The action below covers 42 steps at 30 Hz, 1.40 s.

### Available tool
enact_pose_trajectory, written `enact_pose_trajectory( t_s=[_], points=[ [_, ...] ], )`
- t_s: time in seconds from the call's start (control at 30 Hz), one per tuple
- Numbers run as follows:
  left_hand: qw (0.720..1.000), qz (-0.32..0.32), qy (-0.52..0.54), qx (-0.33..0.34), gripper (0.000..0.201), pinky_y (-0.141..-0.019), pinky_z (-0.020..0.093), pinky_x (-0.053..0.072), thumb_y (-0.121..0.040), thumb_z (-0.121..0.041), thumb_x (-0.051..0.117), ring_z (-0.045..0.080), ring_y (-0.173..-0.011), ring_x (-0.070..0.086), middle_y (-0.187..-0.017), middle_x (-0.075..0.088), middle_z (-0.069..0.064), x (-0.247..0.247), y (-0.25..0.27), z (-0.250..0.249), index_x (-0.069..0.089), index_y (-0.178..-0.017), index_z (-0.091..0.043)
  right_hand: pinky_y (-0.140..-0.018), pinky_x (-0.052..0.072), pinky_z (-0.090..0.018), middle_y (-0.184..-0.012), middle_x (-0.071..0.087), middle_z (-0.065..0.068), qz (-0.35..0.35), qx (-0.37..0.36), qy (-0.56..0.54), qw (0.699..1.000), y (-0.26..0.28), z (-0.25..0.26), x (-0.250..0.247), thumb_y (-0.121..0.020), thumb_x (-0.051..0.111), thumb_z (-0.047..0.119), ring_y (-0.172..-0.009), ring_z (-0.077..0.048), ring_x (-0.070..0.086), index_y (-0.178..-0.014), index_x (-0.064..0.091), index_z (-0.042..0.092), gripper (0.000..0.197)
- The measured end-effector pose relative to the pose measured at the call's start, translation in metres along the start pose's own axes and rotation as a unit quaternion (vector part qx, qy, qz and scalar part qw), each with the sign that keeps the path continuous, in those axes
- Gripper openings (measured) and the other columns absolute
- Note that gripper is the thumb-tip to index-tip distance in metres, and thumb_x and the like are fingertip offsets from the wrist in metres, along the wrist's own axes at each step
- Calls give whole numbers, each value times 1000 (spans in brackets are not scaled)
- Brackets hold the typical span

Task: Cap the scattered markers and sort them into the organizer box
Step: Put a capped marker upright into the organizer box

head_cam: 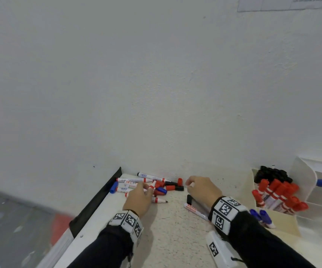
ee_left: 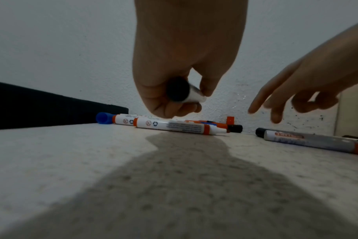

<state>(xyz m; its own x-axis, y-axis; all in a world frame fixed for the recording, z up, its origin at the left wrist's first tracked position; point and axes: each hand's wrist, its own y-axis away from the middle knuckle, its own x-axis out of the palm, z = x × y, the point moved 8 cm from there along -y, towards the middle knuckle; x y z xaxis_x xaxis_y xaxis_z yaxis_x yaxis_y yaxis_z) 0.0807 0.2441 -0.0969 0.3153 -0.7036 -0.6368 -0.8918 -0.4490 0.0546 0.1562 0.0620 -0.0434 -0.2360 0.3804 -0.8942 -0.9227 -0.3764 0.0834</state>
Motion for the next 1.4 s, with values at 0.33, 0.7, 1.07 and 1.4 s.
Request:
enact_pose_trajectory(
  t_s=[0.33, 0.7, 1.07, 1.4],
  points=[
    [998, -28, -42, 37, 10, -77, 29, 53, -88, -43, 50, 4, -79, 58, -84, 63, -14, 20, 6, -7, 56, -91, -36, -70, 49, -29, -94, 59, -6, -23, 8, 53, 998, -21, -17, 41, -89, 45, 7, -74, -17, 52, -96, 44, 20, 14],
    [995, -13, -34, 88, 16, -88, 34, 51, -91, -35, 52, 5, -90, 58, -95, 64, -16, 31, 9, -12, 59, -105, -35, -51, 38, -2, -70, 49, 8, -93, -94, -278, 951, 1, 2, 20, -84, 56, -2, -55, 0, 47, -92, 49, 14, 19],
    [971, 15, -174, 163, 31, -74, 32, 48, -100, -30, 30, 17, -78, 56, -93, 64, 3, 34, 14, -32, 57, -102, -15, -44, 28, -14, -55, 44, 8, -15, -77, -260, 963, 8, 8, 47, -97, 37, 39, -48, -6, 37, -63, 47, 22, 40],
    [966, 13, -121, 229, 34, -62, 13, 28, -88, -8, 58, 14, -77, 50, -97, 56, 10, 30, 22, -50, 48, -116, 10, -49, 30, -15, -56, 38, 9, -23, -185, -308, 933, 14, 47, 35, -97, 43, 25, -46, 0, 36, -62, 43, 23, 35]
  ],
)
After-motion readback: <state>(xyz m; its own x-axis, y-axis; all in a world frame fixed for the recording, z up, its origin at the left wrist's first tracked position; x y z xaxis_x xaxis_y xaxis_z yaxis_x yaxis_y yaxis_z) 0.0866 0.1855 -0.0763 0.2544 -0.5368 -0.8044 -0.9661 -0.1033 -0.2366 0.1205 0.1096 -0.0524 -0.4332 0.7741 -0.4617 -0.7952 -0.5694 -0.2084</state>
